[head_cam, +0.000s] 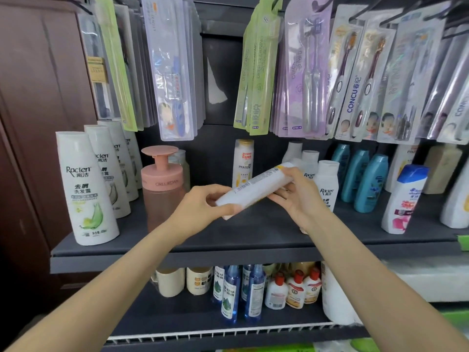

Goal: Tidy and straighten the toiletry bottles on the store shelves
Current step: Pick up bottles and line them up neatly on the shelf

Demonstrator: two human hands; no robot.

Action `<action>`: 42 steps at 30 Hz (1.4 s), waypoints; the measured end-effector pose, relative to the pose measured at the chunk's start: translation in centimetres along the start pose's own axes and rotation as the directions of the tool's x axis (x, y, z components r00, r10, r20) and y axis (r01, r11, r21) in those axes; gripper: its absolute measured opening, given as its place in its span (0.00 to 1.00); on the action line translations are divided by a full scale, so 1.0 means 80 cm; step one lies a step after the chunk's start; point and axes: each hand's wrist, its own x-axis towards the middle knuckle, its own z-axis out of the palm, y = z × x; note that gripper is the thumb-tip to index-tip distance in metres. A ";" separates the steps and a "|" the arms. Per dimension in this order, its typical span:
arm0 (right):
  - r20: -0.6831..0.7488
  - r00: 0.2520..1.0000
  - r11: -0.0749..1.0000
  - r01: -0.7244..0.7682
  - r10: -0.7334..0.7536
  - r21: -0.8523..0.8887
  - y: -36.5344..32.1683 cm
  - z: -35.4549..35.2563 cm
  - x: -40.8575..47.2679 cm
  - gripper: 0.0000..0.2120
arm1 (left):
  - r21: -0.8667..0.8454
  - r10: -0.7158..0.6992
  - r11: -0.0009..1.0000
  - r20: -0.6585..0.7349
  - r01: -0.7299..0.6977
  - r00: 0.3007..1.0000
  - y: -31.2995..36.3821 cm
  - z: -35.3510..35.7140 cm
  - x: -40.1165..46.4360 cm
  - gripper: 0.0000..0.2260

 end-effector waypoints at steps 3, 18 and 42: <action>0.058 0.998 0.998 0.018 -0.015 -0.056 -0.006 -0.005 0.003 0.12 | -0.159 -0.089 0.981 0.142 0.111 0.986 -0.005 0.009 0.001 0.11; 0.074 0.985 0.897 0.171 -0.154 -0.408 0.001 0.000 0.009 0.20 | -0.115 0.040 0.993 0.069 -0.032 0.997 0.015 0.032 0.036 0.17; 0.216 0.943 0.667 0.331 -0.253 -0.667 0.008 0.000 0.021 0.13 | -0.256 -0.045 0.965 0.056 0.058 0.997 0.013 0.036 0.058 0.13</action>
